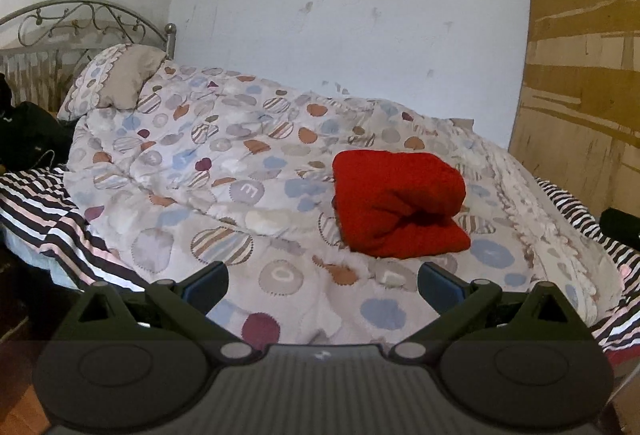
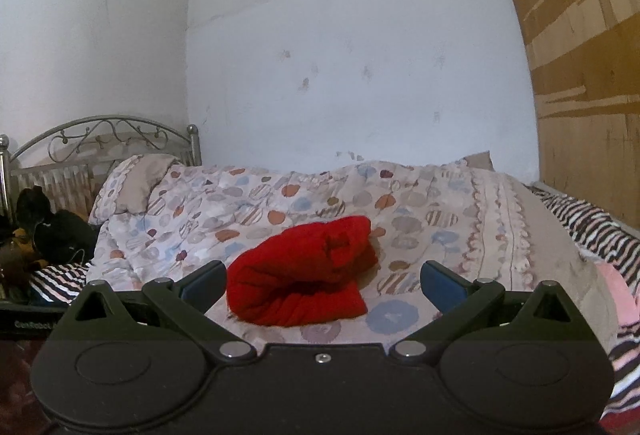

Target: Fold small clothes

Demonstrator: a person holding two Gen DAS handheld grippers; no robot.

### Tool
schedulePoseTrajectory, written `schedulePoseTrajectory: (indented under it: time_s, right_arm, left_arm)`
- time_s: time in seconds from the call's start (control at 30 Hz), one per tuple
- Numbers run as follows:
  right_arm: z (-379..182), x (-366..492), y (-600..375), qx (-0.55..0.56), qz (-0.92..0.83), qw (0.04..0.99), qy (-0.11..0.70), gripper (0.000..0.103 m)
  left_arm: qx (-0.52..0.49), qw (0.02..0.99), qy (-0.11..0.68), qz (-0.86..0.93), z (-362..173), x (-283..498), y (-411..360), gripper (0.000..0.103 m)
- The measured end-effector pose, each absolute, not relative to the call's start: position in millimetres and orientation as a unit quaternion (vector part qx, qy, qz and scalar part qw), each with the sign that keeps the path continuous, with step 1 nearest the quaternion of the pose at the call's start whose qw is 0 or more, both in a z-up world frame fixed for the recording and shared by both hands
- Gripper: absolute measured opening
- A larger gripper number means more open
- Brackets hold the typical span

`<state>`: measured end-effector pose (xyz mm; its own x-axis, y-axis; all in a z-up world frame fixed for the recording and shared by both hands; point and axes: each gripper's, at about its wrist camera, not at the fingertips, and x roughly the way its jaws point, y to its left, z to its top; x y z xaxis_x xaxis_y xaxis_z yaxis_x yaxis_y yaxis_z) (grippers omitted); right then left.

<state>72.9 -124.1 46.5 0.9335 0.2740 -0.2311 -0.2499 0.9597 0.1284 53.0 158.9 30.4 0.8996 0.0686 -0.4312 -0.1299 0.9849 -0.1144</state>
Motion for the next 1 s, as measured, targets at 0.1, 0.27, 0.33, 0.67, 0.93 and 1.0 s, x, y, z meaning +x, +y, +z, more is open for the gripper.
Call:
schedulePoseTrajectory:
  time_s: [0.1, 0.27, 0.33, 0.67, 0.93, 1.0]
  right_arm:
    - [43.0, 70.0, -120.5, 0.034, 0.134, 0.982, 0.126, 0.103]
    - [39.6, 73.2, -118.5, 0.035, 0.137, 0.98, 0.138, 0.103]
    - [38.2, 72.3, -118.5, 0.035, 0.137, 0.98, 0.138, 0.103]
    - [31.1, 77.3, -117.5, 0.043, 0.132, 0.976, 0.168, 0.103]
    - [31.8, 77.7, -118.1, 0.041, 0.13, 0.977, 0.166, 0.103]
    - [31.7, 77.7, -118.5, 0.041, 0.13, 0.977, 0.166, 0.103]
  left_arm:
    - [-0.067, 0.973, 0.216, 0.05, 31.3, 50.6, 157.0, 0.103]
    - [-0.067, 0.973, 0.216, 0.05, 32.5, 51.4, 155.0, 0.103]
    - [-0.066, 0.973, 0.216, 0.052, 32.7, 51.4, 154.7, 0.103]
    - [-0.062, 0.973, 0.216, 0.056, 33.9, 50.3, 152.0, 0.103]
    - [-0.062, 0.973, 0.216, 0.055, 33.7, 51.2, 152.2, 0.103]
    - [-0.061, 0.973, 0.215, 0.056, 33.7, 51.0, 152.1, 0.103]
